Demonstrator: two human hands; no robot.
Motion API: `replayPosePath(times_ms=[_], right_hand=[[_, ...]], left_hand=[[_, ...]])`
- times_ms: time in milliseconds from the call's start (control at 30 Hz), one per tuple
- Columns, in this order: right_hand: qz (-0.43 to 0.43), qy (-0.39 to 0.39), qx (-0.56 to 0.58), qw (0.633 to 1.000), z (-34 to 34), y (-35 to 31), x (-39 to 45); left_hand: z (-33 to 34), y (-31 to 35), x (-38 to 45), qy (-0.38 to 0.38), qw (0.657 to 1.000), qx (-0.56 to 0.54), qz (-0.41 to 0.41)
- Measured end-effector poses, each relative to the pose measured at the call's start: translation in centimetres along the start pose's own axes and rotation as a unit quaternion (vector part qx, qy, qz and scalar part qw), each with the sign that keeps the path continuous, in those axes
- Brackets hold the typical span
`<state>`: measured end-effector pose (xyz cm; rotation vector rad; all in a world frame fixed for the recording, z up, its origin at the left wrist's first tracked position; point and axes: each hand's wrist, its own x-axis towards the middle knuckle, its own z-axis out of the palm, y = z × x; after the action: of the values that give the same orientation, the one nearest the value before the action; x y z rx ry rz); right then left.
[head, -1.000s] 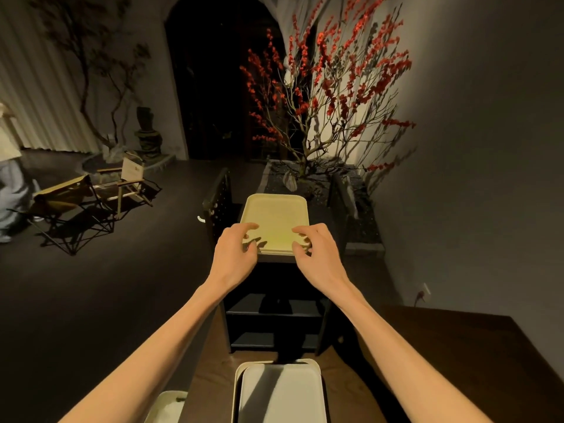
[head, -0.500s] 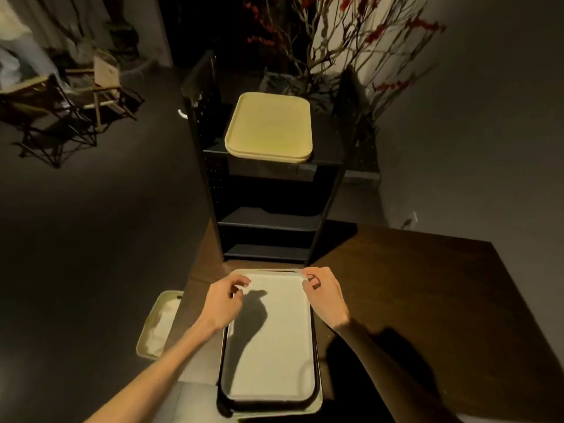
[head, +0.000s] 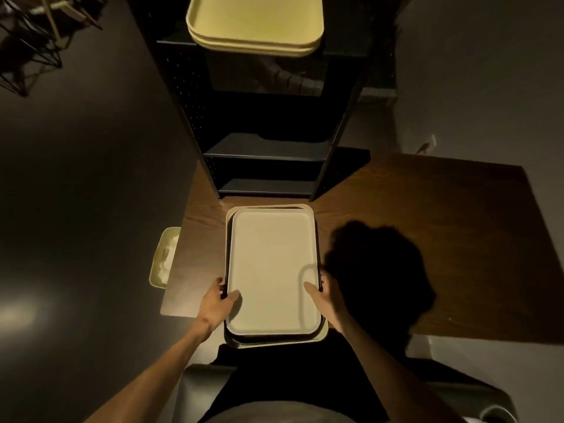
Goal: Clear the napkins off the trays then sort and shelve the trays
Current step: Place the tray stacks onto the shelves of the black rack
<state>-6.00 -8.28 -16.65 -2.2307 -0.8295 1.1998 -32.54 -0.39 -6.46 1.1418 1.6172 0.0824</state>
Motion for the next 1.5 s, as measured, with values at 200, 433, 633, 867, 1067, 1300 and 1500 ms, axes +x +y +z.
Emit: replayPosePath(times_ms=[200, 433, 633, 867, 1067, 1300, 1500], right_hand=[[0.027, -0.015, 0.008, 0.999, -1.9, -4.9, -3.3], [0.017, 0.004, -0.022, 1.000, -0.8, -2.3, -2.1], [0.044, 0.037, 0.005, 0.998, -0.9, -5.3, -2.5], [0.171, 0.014, 0.072, 0.982, -0.7, -5.8, -0.8], [0.151, 0.012, -0.045, 0.987, -0.2, -6.6, -1.0], [-0.013, 0.117, -0.143, 0.983, 0.0, -8.0, -2.7], [0.084, 0.055, -0.021, 0.995, 0.0, -9.2, -2.4]], left_hand=[[0.7, -0.4, 1.3, 0.035, 0.999, 0.003, -0.004], [1.3, -0.1, 2.5, 0.022, 0.998, -0.046, -0.041], [2.6, -1.3, 4.4, 0.042, 0.995, -0.041, -0.084], [2.4, -1.4, 4.3, 0.042, 0.995, -0.036, -0.088], [1.2, -1.4, 4.0, 0.023, 0.993, -0.072, -0.087], [1.6, 0.7, 2.9, 0.099, 0.991, 0.083, 0.024], [2.1, 1.9, 3.0, 0.108, 0.992, 0.063, 0.004]])
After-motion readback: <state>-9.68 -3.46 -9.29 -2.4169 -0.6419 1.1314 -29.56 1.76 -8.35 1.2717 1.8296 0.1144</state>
